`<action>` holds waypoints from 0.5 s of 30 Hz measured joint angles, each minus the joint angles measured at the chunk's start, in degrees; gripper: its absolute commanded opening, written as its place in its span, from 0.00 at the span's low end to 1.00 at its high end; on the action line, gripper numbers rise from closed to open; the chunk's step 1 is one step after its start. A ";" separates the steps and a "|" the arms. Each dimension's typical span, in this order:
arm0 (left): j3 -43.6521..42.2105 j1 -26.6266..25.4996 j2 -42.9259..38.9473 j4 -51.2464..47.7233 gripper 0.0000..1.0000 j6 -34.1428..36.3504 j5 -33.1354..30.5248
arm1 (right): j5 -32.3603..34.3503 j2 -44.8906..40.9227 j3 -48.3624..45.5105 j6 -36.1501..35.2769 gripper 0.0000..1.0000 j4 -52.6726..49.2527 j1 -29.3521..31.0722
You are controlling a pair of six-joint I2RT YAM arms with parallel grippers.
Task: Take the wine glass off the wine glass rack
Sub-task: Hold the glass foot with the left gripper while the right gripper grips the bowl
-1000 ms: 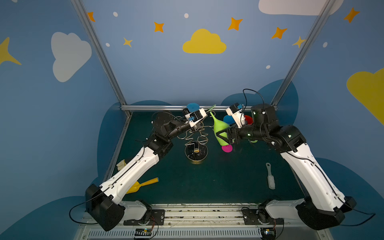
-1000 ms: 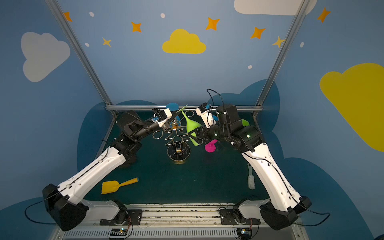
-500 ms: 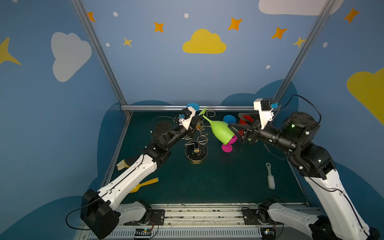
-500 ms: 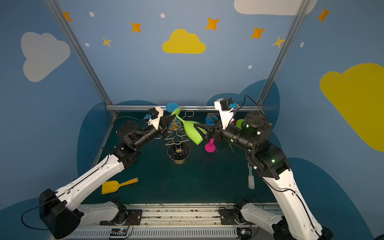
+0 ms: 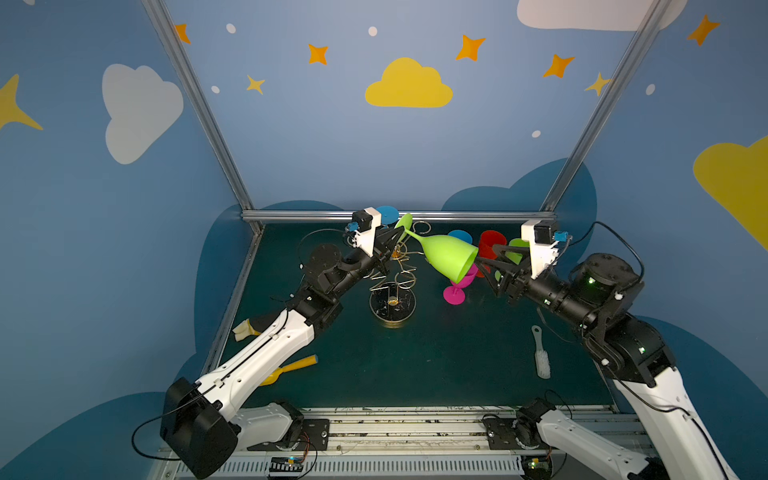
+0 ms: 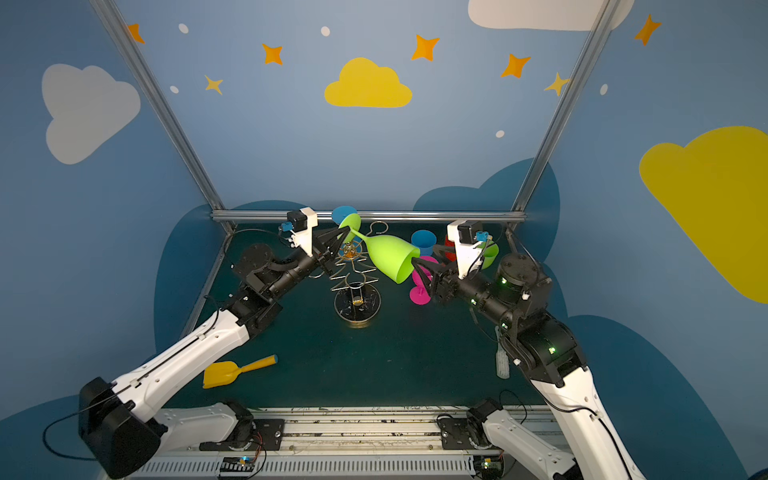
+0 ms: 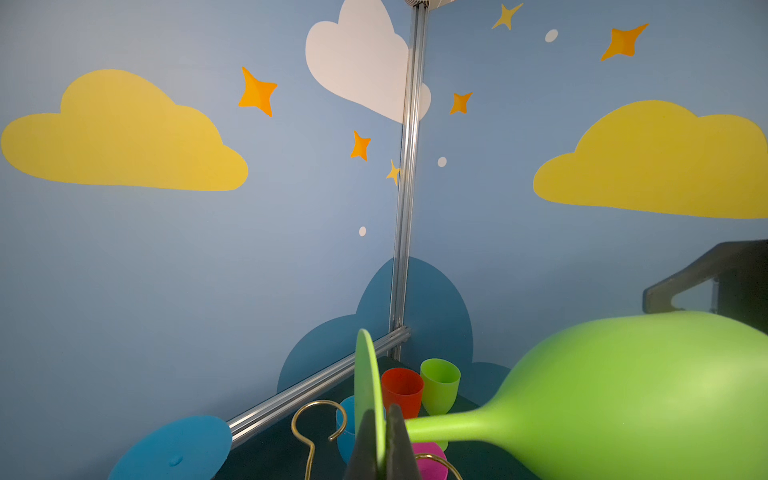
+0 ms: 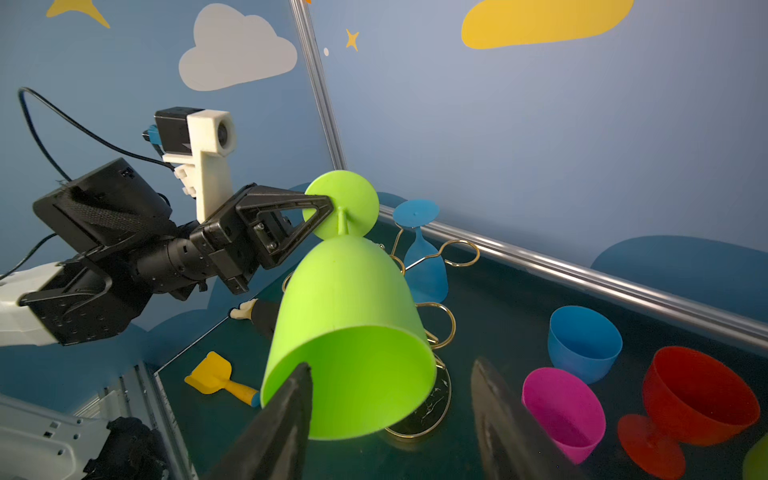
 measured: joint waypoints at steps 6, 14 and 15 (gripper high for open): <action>0.00 0.00 0.00 0.04 0.03 -2.23 1.36 | -0.09 1.03 -1.66 0.48 0.56 0.59 -0.35; -0.74 0.59 -0.39 0.48 0.03 -6.23 6.86 | -2.36 3.26 -1.81 1.44 0.38 3.56 -1.14; -0.79 0.79 -0.39 0.52 0.03 -6.86 7.37 | -2.89 3.37 -1.81 1.53 0.34 3.85 -1.18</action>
